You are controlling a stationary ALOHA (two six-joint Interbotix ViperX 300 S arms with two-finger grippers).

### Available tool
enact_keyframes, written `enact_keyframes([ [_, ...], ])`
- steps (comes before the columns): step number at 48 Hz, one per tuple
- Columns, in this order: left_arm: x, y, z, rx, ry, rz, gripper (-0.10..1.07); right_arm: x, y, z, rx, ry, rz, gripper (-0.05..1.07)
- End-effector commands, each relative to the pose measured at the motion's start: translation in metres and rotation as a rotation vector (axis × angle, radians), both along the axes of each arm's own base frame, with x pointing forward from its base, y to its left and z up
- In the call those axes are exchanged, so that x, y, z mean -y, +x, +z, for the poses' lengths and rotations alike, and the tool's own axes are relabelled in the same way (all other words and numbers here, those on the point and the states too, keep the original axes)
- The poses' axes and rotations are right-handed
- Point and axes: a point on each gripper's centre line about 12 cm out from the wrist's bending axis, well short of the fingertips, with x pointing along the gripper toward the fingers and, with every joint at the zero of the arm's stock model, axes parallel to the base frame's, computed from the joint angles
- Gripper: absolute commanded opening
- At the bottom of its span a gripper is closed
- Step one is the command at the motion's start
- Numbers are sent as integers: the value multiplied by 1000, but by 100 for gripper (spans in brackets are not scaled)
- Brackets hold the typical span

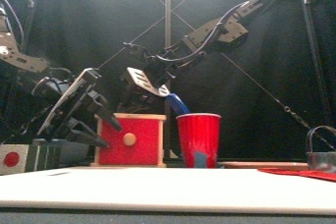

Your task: Open drawer

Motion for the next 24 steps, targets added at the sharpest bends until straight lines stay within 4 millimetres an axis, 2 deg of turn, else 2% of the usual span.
enact_keyframes([
  [1, -4, -2, 8, 29, 5, 15, 80, 2, 0, 7, 16, 3, -8, 30],
  [14, -12, -9, 13, 18, 35, 37, 80, 2, 4, 7, 21, 4, -6, 30],
  [24, -10, -12, 13, -28, 41, 18, 80, 0, 5, 6, 21, 6, -4, 30],
])
